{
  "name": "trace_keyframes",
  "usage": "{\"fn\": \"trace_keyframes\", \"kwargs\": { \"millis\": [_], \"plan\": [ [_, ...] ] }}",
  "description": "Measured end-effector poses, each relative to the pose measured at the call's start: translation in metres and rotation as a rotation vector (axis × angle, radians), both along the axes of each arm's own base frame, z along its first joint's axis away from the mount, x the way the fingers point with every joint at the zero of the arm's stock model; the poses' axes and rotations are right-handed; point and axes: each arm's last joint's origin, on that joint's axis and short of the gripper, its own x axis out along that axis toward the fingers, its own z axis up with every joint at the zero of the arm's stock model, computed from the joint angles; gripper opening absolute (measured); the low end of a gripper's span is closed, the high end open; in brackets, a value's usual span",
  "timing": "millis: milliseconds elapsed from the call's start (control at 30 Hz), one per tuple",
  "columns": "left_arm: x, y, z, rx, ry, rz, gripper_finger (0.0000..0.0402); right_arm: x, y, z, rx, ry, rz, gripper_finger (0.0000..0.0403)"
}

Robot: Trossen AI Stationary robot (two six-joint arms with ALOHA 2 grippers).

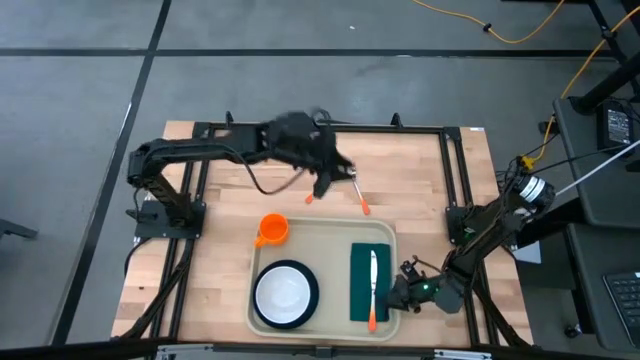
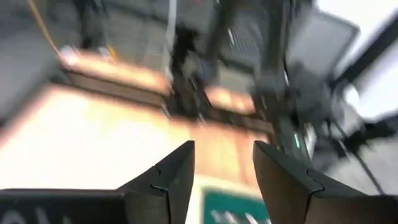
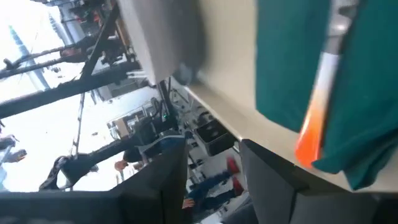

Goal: Set up tray
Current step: Adjust the green napkin on the brown serving tray

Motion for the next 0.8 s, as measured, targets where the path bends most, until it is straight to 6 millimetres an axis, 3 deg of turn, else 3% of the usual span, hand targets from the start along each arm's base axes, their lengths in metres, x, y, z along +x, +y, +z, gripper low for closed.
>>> {"fn": "trace_keyframes", "kwargs": {
  "millis": [267,467,567,733,800],
  "plan": [
    [0.046,-0.042,-0.075,-0.110,0.231,-0.248,0.0143,-0.015,-0.027,0.037,-0.369,-0.054,-0.024,0.0155],
    [0.065,-0.066,-0.121,-0.219,0.342,-0.454,0.0064,-0.034,-0.062,0.074,-0.695,-0.124,-0.163,0.0141],
    [0.070,-0.075,-0.131,-0.258,0.353,-0.531,0.0013,-0.043,-0.082,0.097,-0.813,-0.174,-0.182,0.0114],
    [0.075,-0.080,-0.131,-0.285,0.301,-0.590,0.0001,-0.058,-0.113,0.134,-1.005,-0.287,-0.155,0.0025],
    [0.077,-0.082,-0.127,-0.297,0.275,-0.587,0.0001,-0.063,-0.123,0.147,-1.063,-0.338,-0.126,0.0010]
  ]
}}
